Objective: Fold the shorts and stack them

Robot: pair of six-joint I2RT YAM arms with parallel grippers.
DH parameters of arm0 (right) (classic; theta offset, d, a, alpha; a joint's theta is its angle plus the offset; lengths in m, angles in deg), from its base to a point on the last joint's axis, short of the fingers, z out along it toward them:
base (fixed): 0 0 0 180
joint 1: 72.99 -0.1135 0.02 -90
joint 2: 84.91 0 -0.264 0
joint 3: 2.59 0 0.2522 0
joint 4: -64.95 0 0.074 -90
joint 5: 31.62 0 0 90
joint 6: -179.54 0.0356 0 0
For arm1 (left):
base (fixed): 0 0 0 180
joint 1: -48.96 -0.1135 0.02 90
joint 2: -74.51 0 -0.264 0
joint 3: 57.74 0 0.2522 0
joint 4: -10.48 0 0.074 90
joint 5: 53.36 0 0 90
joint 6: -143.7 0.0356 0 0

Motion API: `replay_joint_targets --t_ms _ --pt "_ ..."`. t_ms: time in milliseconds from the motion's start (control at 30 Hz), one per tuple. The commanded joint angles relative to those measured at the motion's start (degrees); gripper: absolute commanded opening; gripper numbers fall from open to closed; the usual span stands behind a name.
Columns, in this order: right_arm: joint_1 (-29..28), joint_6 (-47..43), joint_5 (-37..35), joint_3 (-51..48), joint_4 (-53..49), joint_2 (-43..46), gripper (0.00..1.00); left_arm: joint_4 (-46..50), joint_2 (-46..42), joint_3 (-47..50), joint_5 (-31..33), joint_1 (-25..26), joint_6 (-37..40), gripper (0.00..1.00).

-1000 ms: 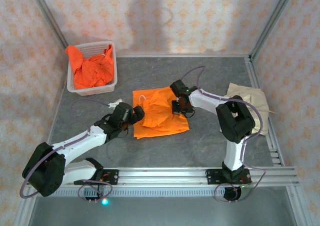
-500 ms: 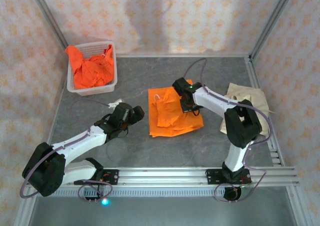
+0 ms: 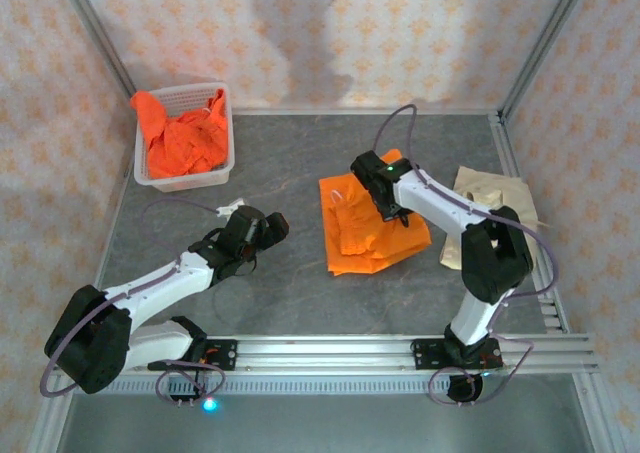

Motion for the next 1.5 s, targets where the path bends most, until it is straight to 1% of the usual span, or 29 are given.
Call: replay_joint_targets --t_ms 0,133,267,567,800,967,1033,1133,1167,1233,1267,1300,1367,1400,1467 --pt "1.03 -1.78 -7.85 2.72 -5.35 3.57 0.00 1.10 -0.81 0.55 2.12 0.32 0.74 1.00" --pt "2.14 -2.53 -11.69 4.09 -8.36 4.77 0.00 0.71 -0.68 0.46 1.99 0.30 0.74 1.00" --pt "4.21 -3.36 -13.88 5.29 -9.83 5.71 0.00 0.77 -0.37 0.11 1.77 0.33 0.81 1.00" --pt "11.28 -4.91 -17.92 10.75 -13.22 7.03 0.00 0.59 -0.03 -0.11 1.91 0.37 0.99 1.00" --pt "18.98 -7.15 -19.32 15.68 -14.99 8.02 0.00 0.81 0.47 -0.68 1.87 0.33 1.42 1.00" --pt "26.02 -8.24 -21.00 15.42 -14.26 6.47 0.00 2.53 -0.31 -1.59 3.07 0.30 1.76 1.00" --pt "28.62 -8.31 -23.08 14.80 -13.59 5.01 0.00 3.60 -1.32 -2.06 4.00 0.36 1.91 1.00" --pt "32.20 -8.37 -23.97 13.83 -12.46 2.98 0.00 6.10 -3.19 -3.02 6.17 0.35 2.40 1.00" --pt "33.33 -7.96 -24.15 13.76 -12.27 2.39 0.02 7.07 -3.78 -3.48 7.05 0.35 2.59 1.00" --pt "35.26 -6.83 -23.76 13.78 -11.87 1.41 0.16 10.09 -5.06 -4.86 9.36 0.29 2.98 1.00" --pt "35.80 -6.48 -23.16 13.78 -11.94 1.12 0.25 11.38 -5.61 -5.51 10.50 0.29 3.02 1.00" --pt "36.28 -5.72 -23.10 14.09 -12.47 0.83 0.36 13.35 -6.19 -6.52 12.02 0.24 3.09 1.00" --pt "36.44 -4.12 -23.06 15.03 -13.52 1.05 0.64 16.75 -7.38 -8.75 15.20 0.28 3.52 1.00" --pt "36.43 -3.53 -22.12 15.39 -13.56 1.70 0.72 18.71 -7.92 -10.15 17.40 0.18 3.89 1.00" --pt "36.51 -2.68 -17.86 15.94 -12.88 3.88 0.79 22.13 -8.63 -13.17 21.23 -0.20 4.73 1.00"
